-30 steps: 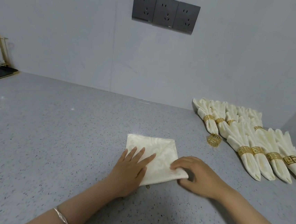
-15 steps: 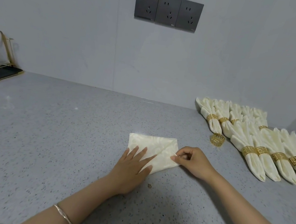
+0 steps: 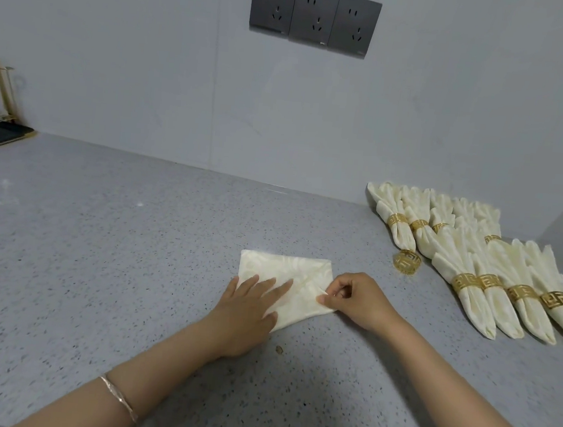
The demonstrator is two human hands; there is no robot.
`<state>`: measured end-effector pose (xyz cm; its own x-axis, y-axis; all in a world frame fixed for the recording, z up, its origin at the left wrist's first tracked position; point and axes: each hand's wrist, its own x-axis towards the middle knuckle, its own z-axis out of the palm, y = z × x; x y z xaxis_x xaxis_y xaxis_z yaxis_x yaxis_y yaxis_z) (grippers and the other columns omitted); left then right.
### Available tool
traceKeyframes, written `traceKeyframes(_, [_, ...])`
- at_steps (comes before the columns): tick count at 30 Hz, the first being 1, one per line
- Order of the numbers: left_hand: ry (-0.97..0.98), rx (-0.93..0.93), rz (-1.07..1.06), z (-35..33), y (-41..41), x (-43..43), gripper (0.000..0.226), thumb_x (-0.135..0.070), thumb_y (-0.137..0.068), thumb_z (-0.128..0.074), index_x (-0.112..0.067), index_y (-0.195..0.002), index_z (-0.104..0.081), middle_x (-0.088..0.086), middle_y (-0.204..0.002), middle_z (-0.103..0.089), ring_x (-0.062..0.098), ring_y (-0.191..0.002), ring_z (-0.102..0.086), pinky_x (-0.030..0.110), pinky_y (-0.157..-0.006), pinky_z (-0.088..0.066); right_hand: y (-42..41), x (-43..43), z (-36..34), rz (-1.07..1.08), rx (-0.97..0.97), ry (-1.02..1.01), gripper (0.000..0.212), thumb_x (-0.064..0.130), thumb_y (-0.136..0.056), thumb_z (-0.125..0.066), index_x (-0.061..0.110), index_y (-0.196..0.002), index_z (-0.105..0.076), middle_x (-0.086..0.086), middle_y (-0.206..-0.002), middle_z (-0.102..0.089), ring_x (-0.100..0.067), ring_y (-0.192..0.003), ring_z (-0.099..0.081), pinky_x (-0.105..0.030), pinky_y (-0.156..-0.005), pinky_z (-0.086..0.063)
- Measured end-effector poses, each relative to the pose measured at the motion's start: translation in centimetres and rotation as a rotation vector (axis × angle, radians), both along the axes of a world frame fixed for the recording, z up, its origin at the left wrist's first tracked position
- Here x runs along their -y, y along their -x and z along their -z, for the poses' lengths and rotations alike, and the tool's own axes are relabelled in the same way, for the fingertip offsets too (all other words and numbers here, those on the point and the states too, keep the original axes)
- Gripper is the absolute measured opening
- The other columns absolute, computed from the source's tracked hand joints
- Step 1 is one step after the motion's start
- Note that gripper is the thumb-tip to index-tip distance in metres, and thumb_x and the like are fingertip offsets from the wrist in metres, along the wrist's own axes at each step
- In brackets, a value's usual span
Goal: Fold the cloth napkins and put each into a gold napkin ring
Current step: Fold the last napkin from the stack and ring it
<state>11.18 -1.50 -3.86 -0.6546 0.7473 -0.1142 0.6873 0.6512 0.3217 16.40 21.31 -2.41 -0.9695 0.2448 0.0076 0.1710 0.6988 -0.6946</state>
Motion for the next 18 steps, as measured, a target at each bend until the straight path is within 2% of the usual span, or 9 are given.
traceKeyframes(2, [-0.058, -0.011, -0.025, -0.7, 1.2, -0.5, 0.064, -0.042, -0.100, -0.033, -0.034, -0.151, 0.004, -0.001, -0.159, -0.011, 0.018, -0.146, -0.006, 0.040, -0.120, 0.000, 0.2, 0.1, -0.2, -0.002, 0.021, -0.033, 0.016, 0.027, -0.076, -0.078, 0.018, -0.069, -0.067, 0.005, -0.064, -0.053, -0.005, -0.056, -0.043, -0.018, -0.056, -0.033])
traceKeyframes(4, [-0.104, -0.042, -0.056, -1.1, 2.9, -1.4, 0.065, -0.050, -0.099, -0.031, -0.029, -0.152, 0.000, 0.000, -0.160, -0.010, 0.018, -0.147, -0.006, 0.038, -0.120, -0.002, 0.2, 0.2, -0.4, -0.004, 0.033, -0.057, 0.016, 0.026, -0.077, -0.078, 0.018, -0.069, -0.066, 0.006, -0.066, -0.055, -0.004, -0.058, -0.044, -0.017, -0.057, -0.034])
traceKeyframes(6, [-0.095, -0.070, -0.103, -1.0, 4.9, -2.1, 0.063, -0.051, -0.100, -0.025, -0.026, -0.154, -0.004, 0.001, -0.160, -0.007, 0.019, -0.147, -0.004, 0.039, -0.120, -0.001, 0.2, 0.4, -0.7, -0.008, 0.041, -0.087, 0.015, 0.025, -0.078, -0.077, 0.019, -0.072, -0.065, 0.008, -0.068, -0.056, -0.002, -0.061, -0.046, -0.015, -0.057, -0.035])
traceKeyframes(8, [-0.079, -0.089, -0.156, -0.8, 6.4, -2.6, 0.057, -0.045, -0.102, -0.024, -0.022, -0.153, -0.015, 0.005, -0.157, -0.021, 0.023, -0.144, -0.019, 0.040, -0.119, -0.013, 0.3, 0.4, -0.8, -0.017, 0.048, -0.122, 0.014, 0.024, -0.079, -0.076, 0.020, -0.074, -0.063, 0.009, -0.073, -0.058, -0.001, -0.064, -0.048, -0.014, -0.059, -0.037])
traceKeyframes(10, [-0.052, -0.152, -0.194, -1.1, 6.8, -2.8, 0.049, -0.041, -0.103, -0.025, -0.021, -0.147, -0.031, 0.006, -0.145, -0.041, 0.024, -0.131, -0.040, 0.038, -0.108, -0.030, 0.4, 0.4, -0.9, -0.020, 0.054, -0.159, 0.013, 0.023, -0.080, -0.074, 0.022, -0.075, -0.062, 0.008, -0.079, -0.059, -0.002, -0.067, -0.048, -0.015, -0.060, -0.038])
traceKeyframes(12, [-0.015, -0.269, -0.217, -1.9, 6.3, -2.7, 0.042, -0.040, -0.102, -0.027, -0.023, -0.135, -0.047, 0.003, -0.130, -0.054, 0.022, -0.114, -0.053, 0.034, -0.095, -0.036, 0.6, 0.3, -1.0, 0.003, 0.054, -0.220, 0.010, 0.024, -0.082, -0.072, 0.019, -0.085, -0.065, 0.005, -0.089, -0.060, -0.004, -0.073, -0.049, -0.016, -0.062, -0.038])
traceKeyframes(14, [-0.009, -0.314, -0.247, -2.6, 5.3, -2.3, 0.038, -0.040, -0.101, -0.032, -0.022, -0.124, -0.056, 0.000, -0.115, -0.063, 0.019, -0.100, -0.060, 0.029, -0.081, -0.039, 0.8, 0.1, -1.1, 0.040, 0.034, -0.269, 0.014, 0.024, -0.082, -0.071, 0.017, -0.093, -0.067, 0.002, -0.101, -0.060, -0.010, -0.083, -0.052, -0.021, -0.071, -0.042])
traceKeyframes(16, [-0.013, -0.286, -0.263, -2.9, 4.1, -1.9, 0.035, -0.042, -0.099, -0.039, -0.023, -0.124, -0.054, -0.002, -0.108, -0.065, 0.017, -0.094, -0.062, 0.026, -0.072, -0.041, 0.8, 0.0, -1.0, 0.082, 0.018, -0.282, 0.017, 0.026, -0.083, -0.070, 0.020, -0.098, -0.065, 0.000, -0.109, -0.056, -0.015, -0.093, -0.054, -0.028, -0.082, -0.044])
traceKeyframes(18, [-0.001, -0.229, -0.222, -2.9, 2.8, -1.8, 0.045, -0.045, -0.095, -0.047, -0.023, -0.134, -0.041, -0.001, -0.114, -0.063, 0.018, -0.100, -0.060, 0.028, -0.078, -0.046, 0.8, -0.1, -0.8, 0.112, 0.021, -0.268, 0.024, 0.029, -0.083, -0.070, 0.021, -0.104, -0.063, -0.001, -0.115, -0.052, -0.018, -0.101, -0.054, -0.031, -0.088, -0.045])
